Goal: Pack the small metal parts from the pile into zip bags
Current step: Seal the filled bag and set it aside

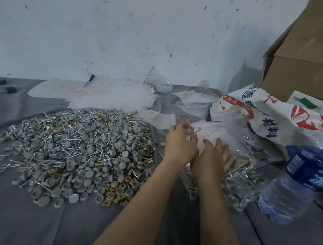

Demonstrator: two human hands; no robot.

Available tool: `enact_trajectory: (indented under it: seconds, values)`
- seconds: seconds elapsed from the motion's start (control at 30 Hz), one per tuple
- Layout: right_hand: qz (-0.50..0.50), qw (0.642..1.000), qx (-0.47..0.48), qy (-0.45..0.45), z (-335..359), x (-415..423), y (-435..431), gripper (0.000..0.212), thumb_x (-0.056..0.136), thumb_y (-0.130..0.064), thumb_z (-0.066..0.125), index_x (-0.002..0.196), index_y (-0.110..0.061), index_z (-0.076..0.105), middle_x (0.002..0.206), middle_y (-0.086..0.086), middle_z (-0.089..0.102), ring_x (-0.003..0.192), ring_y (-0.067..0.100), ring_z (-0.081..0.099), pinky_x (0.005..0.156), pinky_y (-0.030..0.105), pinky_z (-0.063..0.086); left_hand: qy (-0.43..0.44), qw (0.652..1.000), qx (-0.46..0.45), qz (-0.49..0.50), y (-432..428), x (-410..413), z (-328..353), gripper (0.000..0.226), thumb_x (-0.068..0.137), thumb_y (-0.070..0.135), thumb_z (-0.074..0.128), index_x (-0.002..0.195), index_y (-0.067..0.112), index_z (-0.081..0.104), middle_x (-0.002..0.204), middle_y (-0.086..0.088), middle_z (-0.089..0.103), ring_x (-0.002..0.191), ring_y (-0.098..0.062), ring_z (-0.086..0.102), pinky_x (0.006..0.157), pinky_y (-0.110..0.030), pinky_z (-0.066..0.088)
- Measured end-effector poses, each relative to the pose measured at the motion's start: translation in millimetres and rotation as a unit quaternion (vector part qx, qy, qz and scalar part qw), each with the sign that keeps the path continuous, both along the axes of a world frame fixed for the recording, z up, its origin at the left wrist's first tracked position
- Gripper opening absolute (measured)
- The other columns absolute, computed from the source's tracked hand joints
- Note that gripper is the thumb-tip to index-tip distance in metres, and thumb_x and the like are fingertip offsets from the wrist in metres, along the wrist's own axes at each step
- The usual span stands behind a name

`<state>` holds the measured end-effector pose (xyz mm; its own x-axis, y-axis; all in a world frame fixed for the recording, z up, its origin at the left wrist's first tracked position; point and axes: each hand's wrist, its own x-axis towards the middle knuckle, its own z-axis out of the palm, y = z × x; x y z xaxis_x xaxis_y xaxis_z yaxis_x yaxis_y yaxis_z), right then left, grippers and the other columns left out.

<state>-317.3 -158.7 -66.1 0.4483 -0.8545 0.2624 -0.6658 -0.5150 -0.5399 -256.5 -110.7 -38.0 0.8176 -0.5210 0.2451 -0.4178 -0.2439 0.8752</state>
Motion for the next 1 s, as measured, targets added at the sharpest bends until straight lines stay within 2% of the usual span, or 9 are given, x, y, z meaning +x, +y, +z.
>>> enact_trajectory:
  seconds: [0.07,0.13,0.23,0.37,0.5,0.6,0.7,0.83,1.0]
  values:
    - [-0.014,0.997,-0.011,-0.077,2,4,2,0.04,0.095,-0.024,0.047,0.134,-0.017,0.051,0.156,0.007,0.024,0.147,0.023,0.004,0.115,0.04,-0.007,0.018,1.0,0.003,0.007,7,8,-2,0.04,0.094,0.022,0.054,0.13,0.008,0.049,0.135,-0.01,0.045,0.123,-0.025,0.046,0.102,-0.032,0.035]
    - [0.009,0.978,-0.041,-0.204,5,10,7,0.03,0.093,-0.012,0.048,0.12,-0.01,0.062,0.146,0.01,0.04,0.141,0.025,0.022,0.113,0.029,0.011,0.046,0.999,-0.012,0.02,14,19,-2,0.041,0.094,0.02,0.052,0.133,0.006,0.046,0.137,-0.011,0.044,0.124,-0.025,0.046,0.104,-0.034,0.036]
    - [0.097,0.945,-0.056,-0.309,12,36,21,0.022,0.089,0.002,0.05,0.101,-0.002,0.067,0.116,0.014,0.059,0.113,0.029,0.052,0.091,0.011,0.03,0.12,0.987,-0.074,0.075,28,43,3,0.042,0.094,0.014,0.049,0.135,0.006,0.043,0.136,-0.016,0.043,0.118,-0.027,0.05,0.102,-0.037,0.041]
    - [0.234,0.959,-0.056,-0.147,17,105,29,0.027,0.096,-0.013,0.047,0.096,0.0,0.07,0.102,0.02,0.062,0.1,0.034,0.055,0.087,0.034,0.037,0.177,0.952,-0.183,0.168,59,80,14,0.036,0.095,0.015,0.047,0.131,0.01,0.045,0.132,-0.01,0.047,0.092,-0.013,0.053,0.079,-0.025,0.043]
    - [0.242,0.969,0.035,0.036,8,161,33,0.055,0.101,-0.045,0.023,0.127,-0.014,0.06,0.144,0.021,0.04,0.131,0.036,0.036,0.11,0.042,0.027,0.196,0.938,-0.191,0.213,85,109,19,0.032,0.096,0.018,0.045,0.128,0.015,0.047,0.139,-0.01,0.041,0.112,-0.024,0.052,0.101,-0.04,0.043]
    - [0.243,0.962,0.115,0.044,7,189,39,0.062,0.098,-0.056,0.012,0.139,-0.025,0.047,0.158,0.011,0.017,0.143,0.033,0.014,0.116,0.054,0.008,0.178,0.94,-0.162,0.243,91,118,19,0.032,0.097,0.02,0.045,0.129,0.014,0.047,0.145,-0.008,0.028,0.101,-0.019,0.046,0.091,-0.028,0.037]
    - [0.221,0.96,0.161,0.055,6,211,42,0.066,0.096,-0.059,0.011,0.145,-0.023,0.037,0.158,0.009,0.016,0.143,0.033,0.011,0.113,0.057,0.002,0.175,0.946,-0.152,0.228,91,123,15,0.031,0.097,0.02,0.045,0.128,0.013,0.046,0.148,-0.003,0.018,0.11,-0.015,0.038,0.094,-0.026,0.031]
    - [0.206,0.96,0.161,0.102,-2,229,36,0.061,0.099,-0.051,0.01,0.144,-0.02,0.037,0.15,0.015,0.033,0.138,0.035,0.025,0.113,0.058,0.011,0.185,0.945,-0.152,0.22,93,127,9,0.027,0.097,0.021,0.045,0.123,0.015,0.043,0.148,0.0,0.016,0.118,-0.02,0.043,0.092,-0.029,0.034]
    - [0.148,0.98,0.136,-0.003,1,228,32,0.067,0.101,-0.048,0.014,0.128,-0.002,0.055,0.136,0.018,0.049,0.126,0.033,0.043,0.11,0.054,0.021,0.197,0.943,-0.16,0.216,95,127,7,0.033,0.096,0.02,0.046,0.128,0.018,0.039,0.145,0.001,0.017,0.082,-0.004,0.042,0.083,-0.027,0.032]
